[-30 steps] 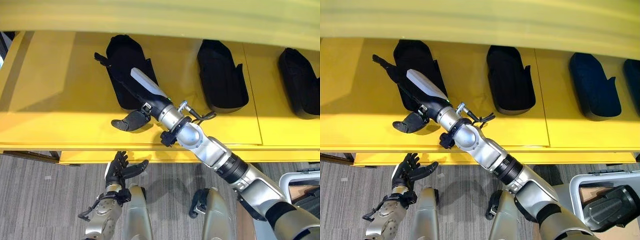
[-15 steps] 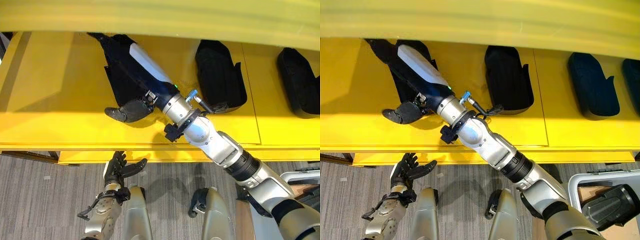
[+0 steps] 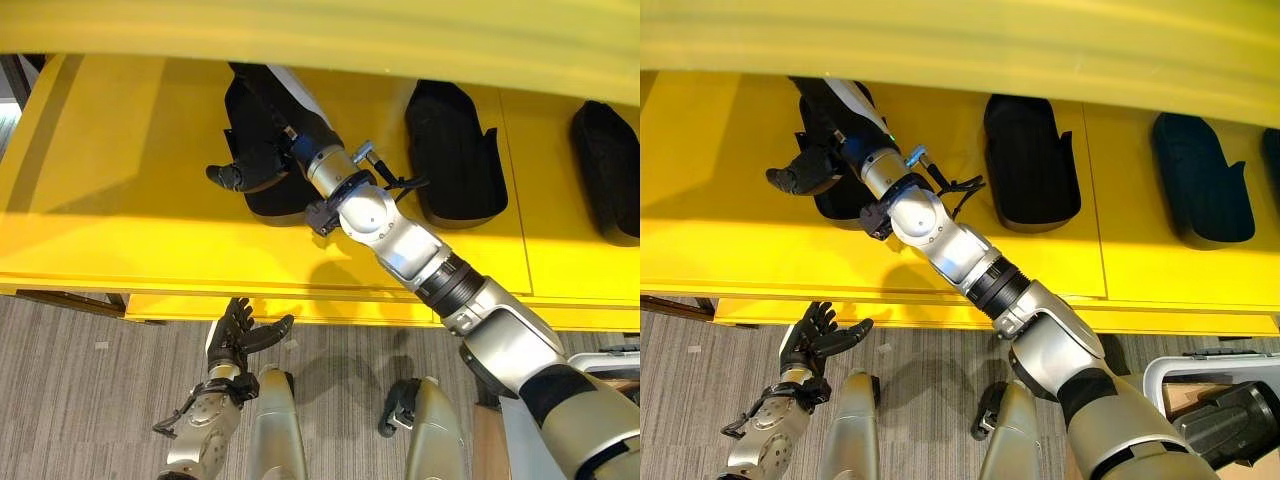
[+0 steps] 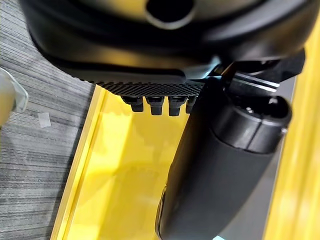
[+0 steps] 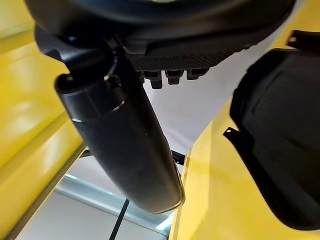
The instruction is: Move parts from the plastic box to the shelf.
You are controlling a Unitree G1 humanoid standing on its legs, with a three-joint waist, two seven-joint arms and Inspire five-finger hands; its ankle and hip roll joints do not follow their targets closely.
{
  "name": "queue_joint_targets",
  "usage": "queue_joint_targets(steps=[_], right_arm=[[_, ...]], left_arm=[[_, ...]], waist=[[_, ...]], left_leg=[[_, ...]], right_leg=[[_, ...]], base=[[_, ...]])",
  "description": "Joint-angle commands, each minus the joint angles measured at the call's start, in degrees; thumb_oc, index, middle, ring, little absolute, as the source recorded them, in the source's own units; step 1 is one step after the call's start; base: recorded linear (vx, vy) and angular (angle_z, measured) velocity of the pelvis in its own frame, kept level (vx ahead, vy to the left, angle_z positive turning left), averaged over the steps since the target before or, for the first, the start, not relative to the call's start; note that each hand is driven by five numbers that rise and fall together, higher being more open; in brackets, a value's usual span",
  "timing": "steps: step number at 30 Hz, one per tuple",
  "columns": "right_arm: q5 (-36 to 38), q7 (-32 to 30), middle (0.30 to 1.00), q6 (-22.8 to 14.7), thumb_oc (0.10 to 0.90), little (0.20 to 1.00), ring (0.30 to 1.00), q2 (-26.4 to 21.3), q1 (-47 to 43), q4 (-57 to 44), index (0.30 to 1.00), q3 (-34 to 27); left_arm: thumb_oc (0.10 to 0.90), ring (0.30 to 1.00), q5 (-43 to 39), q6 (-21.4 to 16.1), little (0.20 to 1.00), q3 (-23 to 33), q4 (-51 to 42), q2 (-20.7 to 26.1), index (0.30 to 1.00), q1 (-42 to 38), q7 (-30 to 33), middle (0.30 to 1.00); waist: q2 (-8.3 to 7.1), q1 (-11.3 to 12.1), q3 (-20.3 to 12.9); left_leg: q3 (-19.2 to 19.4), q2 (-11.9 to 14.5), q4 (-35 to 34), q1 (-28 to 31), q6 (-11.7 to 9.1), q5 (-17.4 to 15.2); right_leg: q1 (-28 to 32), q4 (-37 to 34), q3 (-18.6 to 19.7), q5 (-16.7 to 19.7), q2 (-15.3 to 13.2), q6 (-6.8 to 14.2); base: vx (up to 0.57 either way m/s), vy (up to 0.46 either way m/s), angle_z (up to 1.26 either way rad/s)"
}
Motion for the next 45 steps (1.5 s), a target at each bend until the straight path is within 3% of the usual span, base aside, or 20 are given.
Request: queue_joint_targets(steps=[1, 3, 4, 5, 8, 21, 45], right_arm=[[9.05, -3.57, 1.000, -4.29, 0.900, 1.000, 1.000, 4.98, -8.91, 3.29, 1.000, -6.15], [11.45, -4.31, 1.000, -4.24, 0.900, 1.000, 1.000, 4.95, -9.71, 5.77, 1.000, -7.17], [11.73, -4.33, 1.000, -4.13, 0.900, 1.000, 1.000, 4.67, -10.41, 6.76, 1.000, -7.16], [12.21, -4.55, 1.000, -3.96, 0.900, 1.000, 1.000, 4.59, -10.57, 7.27, 1.000, -7.26], [16.78, -5.50, 1.000, -4.39, 0.900, 1.000, 1.000, 4.76, -11.76, 10.56, 1.000, -8.68], [24.04, -7.79, 1.000, -4.21, 0.900, 1.000, 1.000, 4.78, -15.57, 18.93, 1.000, -10.84], [16.78, -5.18, 1.000, -1.42, 0.900, 1.000, 1.000, 3.87, -19.03, 24.95, 1.000, -5.96]], left_arm=[[0.900, 1.000, -1.94, -5.53, 1.000, -3.52, -3.00, 4.52, 1.000, -2.15, -2.12, 1.000], [0.900, 1.000, -2.48, -5.44, 1.000, -3.76, -2.77, 4.62, 1.000, -2.30, -2.09, 1.000], [0.900, 1.000, -2.56, -5.40, 1.000, -3.91, -2.76, 4.75, 1.000, -2.46, -2.12, 1.000], [0.900, 1.000, -2.62, -5.39, 1.000, -3.96, -2.62, 4.87, 1.000, -2.52, -2.16, 1.000], [0.900, 1.000, -3.08, -5.37, 1.000, -4.60, -2.55, 5.08, 1.000, -3.06, -2.04, 1.000], [0.900, 1.000, -4.43, -4.87, 1.000, -5.70, -2.44, 5.65, 1.000, -4.26, -1.25, 1.000], [0.900, 1.000, -4.90, -4.95, 1.000, -6.85, -2.28, 5.87, 1.000, -4.93, -1.77, 1.000]], waist=[[-0.31, 0.97, -2.61], [-0.30, 1.21, -2.54], [-0.23, 1.29, -2.46], [-0.26, 1.45, -2.37], [-0.19, 1.64, -2.27], [-0.33, 1.82, -2.09], [-1.35, 2.33, -1.91]], left_leg=[[-2.04, -1.21, -0.14, -2.95, 3.48, 3.17], [-2.12, -1.31, -0.13, -2.88, 3.47, 3.21], [-2.26, -1.64, -0.71, -3.58, 3.69, 4.90], [-2.19, -1.36, 0.02, -2.85, 3.44, 3.16], [-2.29, -1.47, 0.06, -2.80, 3.41, 3.12], [-2.48, -1.76, -0.32, -2.95, 3.42, 3.49], [-2.97, -1.96, -1.07, -2.89, 3.25, 4.26]], right_leg=[[5.80, -1.47, 2.88, -1.64, -0.57, 1.74], [5.95, -1.42, 2.71, -1.53, -0.63, 1.76], [5.40, -1.94, 2.60, -0.14, -0.72, 1.34], [6.19, -1.33, 2.70, -1.60, -0.69, 1.76], [6.32, -1.25, 2.57, -1.65, -0.65, 1.75], [6.34, -1.67, 2.48, -1.20, -0.57, 1.79], [6.47, -1.88, 1.94, -1.27, -0.33, 1.63]], base=[[0.08, -0.005, 0.05], [0.01, 0.008, 0.07], [0.01, 0.006, 0.06], [0.00, 0.003, 0.04], [0.03, 0.002, 0.03], [0.00, 0.000, 0.00], [0.00, 0.000, 0.00]])
